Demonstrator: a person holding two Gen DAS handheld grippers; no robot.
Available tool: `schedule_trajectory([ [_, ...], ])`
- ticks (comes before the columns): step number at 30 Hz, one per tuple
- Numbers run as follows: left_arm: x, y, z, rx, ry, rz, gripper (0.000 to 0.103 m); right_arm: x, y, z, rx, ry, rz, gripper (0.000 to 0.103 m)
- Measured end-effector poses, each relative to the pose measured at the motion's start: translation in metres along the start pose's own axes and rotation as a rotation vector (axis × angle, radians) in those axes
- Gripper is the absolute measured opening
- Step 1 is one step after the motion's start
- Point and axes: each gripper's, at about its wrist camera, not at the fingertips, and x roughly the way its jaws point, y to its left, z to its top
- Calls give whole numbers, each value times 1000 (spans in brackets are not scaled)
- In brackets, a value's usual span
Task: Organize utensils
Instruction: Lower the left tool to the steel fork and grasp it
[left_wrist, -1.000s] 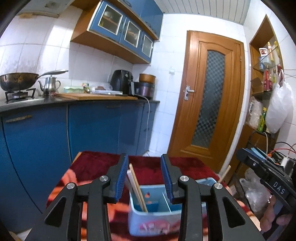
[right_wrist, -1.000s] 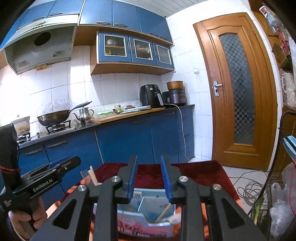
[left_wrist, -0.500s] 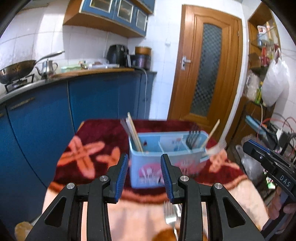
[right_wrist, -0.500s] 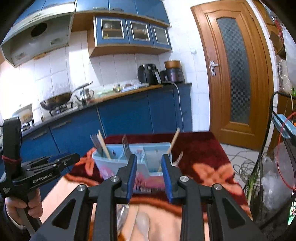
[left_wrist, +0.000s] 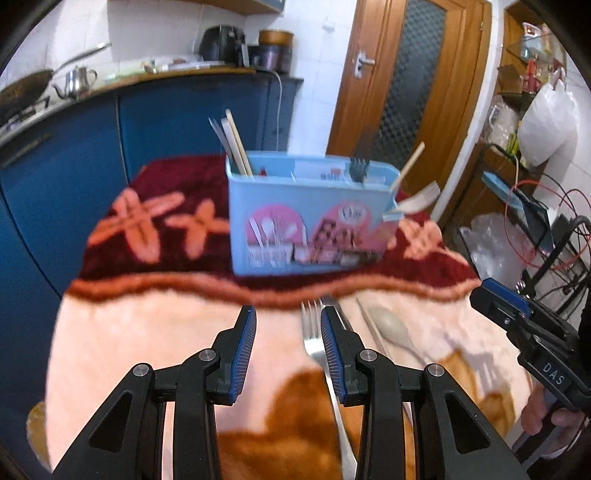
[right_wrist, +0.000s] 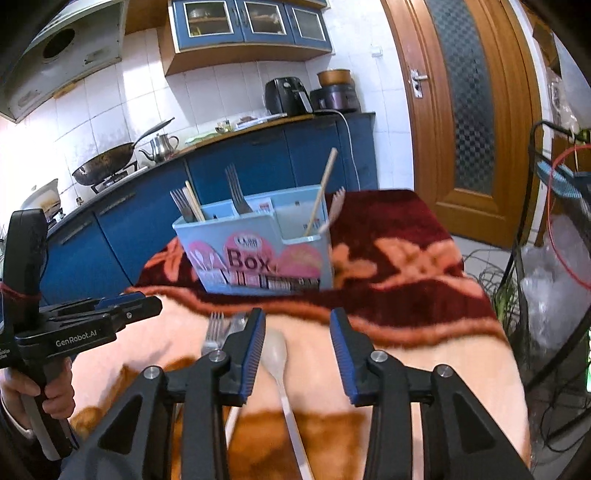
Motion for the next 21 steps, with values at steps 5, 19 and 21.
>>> schedule_trajectory([
  [5, 11, -3, -12, -10, 64, 1, 37, 2, -12, -12, 20, 42, -3, 45],
  [19, 33, -18, -28, 13, 197, -2, 37, 4, -38, -32, 82, 82, -7, 50],
  [21, 35, -19, -29, 11, 210, -2, 37, 5, -39, -33, 88, 85, -4, 52],
])
